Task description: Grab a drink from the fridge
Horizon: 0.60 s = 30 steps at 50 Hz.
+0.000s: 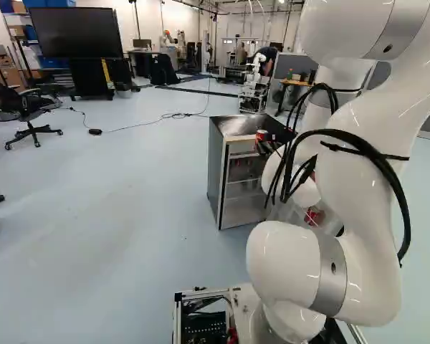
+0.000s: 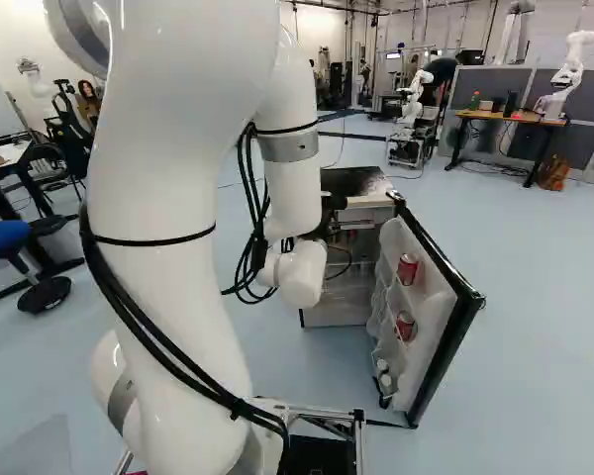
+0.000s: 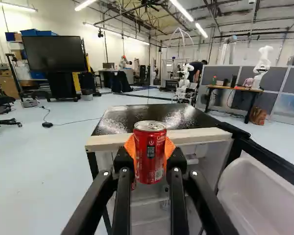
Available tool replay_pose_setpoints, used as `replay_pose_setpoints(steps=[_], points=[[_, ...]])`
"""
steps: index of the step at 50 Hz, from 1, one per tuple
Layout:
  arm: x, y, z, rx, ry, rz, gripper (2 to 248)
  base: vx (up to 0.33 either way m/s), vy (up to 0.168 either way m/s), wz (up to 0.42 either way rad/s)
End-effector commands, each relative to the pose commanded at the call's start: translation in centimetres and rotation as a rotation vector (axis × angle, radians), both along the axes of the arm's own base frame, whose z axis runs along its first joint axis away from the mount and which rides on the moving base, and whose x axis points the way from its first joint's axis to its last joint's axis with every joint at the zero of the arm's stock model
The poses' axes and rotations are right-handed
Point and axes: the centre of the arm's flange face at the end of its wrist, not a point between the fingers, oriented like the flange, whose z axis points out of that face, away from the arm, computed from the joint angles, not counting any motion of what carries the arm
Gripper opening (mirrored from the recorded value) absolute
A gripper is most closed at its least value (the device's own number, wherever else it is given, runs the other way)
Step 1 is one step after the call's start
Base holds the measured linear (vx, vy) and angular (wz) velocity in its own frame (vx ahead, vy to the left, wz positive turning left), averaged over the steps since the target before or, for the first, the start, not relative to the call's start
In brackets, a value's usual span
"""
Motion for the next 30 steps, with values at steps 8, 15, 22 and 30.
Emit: replay_pose_setpoints(steps=[8, 15, 22, 30], points=[[0.4, -0.1, 0.8, -0.010, -0.020, 0.003, 78, 0.000, 0.000, 0.000], [0.9, -0.2, 1.4, -0.019, -0.039, 0.007, 78, 0.000, 0.000, 0.000], [1.5, -0.3, 2.1, -0.028, -0.057, 0.011, 78, 0.000, 0.000, 0.000], [2.2, -0.4, 2.8, -0.039, -0.079, 0.016, 78, 0.000, 0.000, 0.000]])
